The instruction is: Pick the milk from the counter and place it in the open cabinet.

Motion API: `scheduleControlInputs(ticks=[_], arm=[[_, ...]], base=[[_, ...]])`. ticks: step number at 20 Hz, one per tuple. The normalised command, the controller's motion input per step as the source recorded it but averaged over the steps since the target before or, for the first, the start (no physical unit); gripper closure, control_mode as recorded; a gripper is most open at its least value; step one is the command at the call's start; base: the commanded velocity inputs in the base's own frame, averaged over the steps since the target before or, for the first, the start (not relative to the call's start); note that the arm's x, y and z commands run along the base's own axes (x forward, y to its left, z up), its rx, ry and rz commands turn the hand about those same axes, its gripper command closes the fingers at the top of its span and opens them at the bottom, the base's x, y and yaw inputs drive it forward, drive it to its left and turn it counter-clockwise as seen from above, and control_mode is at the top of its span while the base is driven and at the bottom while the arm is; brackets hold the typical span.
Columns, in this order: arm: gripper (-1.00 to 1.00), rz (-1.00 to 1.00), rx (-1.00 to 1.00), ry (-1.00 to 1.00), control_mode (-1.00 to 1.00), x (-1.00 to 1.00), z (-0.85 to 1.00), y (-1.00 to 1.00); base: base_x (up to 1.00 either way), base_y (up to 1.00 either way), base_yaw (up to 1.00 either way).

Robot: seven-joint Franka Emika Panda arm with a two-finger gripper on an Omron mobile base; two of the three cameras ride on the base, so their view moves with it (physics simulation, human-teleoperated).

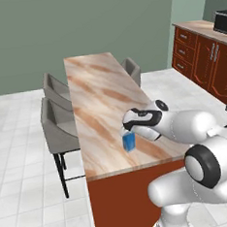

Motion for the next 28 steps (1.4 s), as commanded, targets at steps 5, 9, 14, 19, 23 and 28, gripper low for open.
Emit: scheduleControlInputs(ticks=[5, 9, 14, 19, 23, 28], arm=[[-1.0, 0.0, 0.03, -0.03, -1.0, 0.0, -0.14, 0.0], [1.0, 0.0, 0.03, 0.0, -1.0, 0.0, -0.21, 0.08], [1.0, 0.0, 0.03, 0.0, -1.0, 0.0, -0.2, 0.08], [1.0, 0.0, 0.03, 0.0, -1.0, -0.07, -0.15, 0.0], [1.0, 0.01, 0.02, 0.0, -1.0, -0.17, -0.05, -0.01], [1.0, 0.14, 0.02, -0.09, -1.0, -0.35, 0.23, -0.09]], base=[[0.0, 0.0, 0.0], [0.0, 0.0, 0.0], [0.0, 0.0, 0.0], [0.0, 0.0, 0.0], [0.0, 0.0, 0.0], [0.0, 0.0, 0.0]])
